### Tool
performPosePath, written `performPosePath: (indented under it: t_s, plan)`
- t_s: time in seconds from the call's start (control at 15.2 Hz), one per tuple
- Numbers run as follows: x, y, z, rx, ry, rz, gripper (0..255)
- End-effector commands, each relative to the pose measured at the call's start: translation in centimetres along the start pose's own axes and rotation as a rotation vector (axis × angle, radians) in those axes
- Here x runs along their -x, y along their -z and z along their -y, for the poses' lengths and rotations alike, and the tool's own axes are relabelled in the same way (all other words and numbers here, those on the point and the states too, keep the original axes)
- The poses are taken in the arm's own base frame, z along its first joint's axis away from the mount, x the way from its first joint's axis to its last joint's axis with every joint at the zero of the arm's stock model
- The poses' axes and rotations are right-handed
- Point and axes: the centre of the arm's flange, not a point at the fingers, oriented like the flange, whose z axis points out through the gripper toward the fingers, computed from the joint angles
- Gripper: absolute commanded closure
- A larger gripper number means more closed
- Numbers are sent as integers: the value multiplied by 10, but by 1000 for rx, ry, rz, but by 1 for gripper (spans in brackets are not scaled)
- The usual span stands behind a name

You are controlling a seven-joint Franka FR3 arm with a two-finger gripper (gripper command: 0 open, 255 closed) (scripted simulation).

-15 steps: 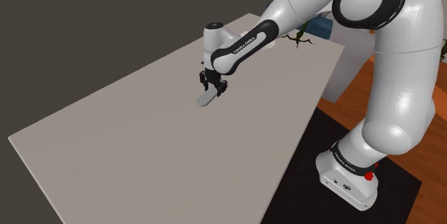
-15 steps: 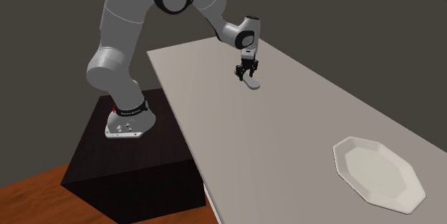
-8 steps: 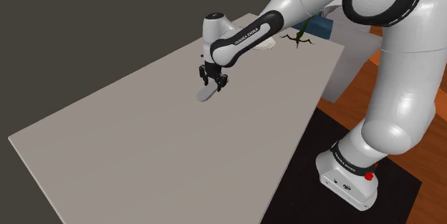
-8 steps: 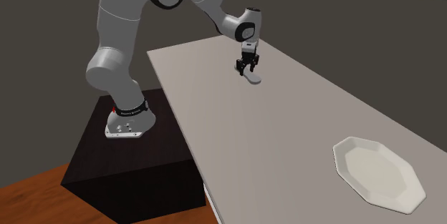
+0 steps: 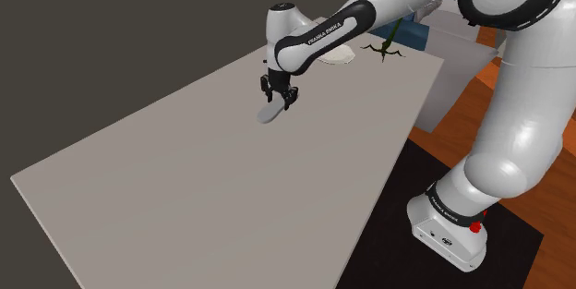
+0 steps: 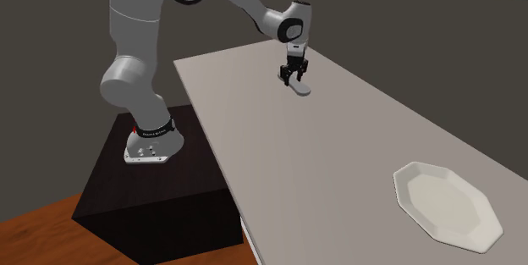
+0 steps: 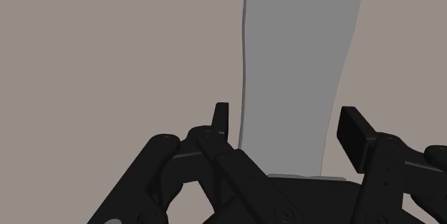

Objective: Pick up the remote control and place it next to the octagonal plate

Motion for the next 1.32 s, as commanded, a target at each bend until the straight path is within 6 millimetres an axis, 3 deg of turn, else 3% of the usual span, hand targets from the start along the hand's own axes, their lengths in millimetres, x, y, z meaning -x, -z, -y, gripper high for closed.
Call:
performPosePath:
  t_s: [0.0,1.25]
  plan:
    - [-23,1,-7,0,0,0,255]
    - [-259,-1,-93,0,0,0,255]
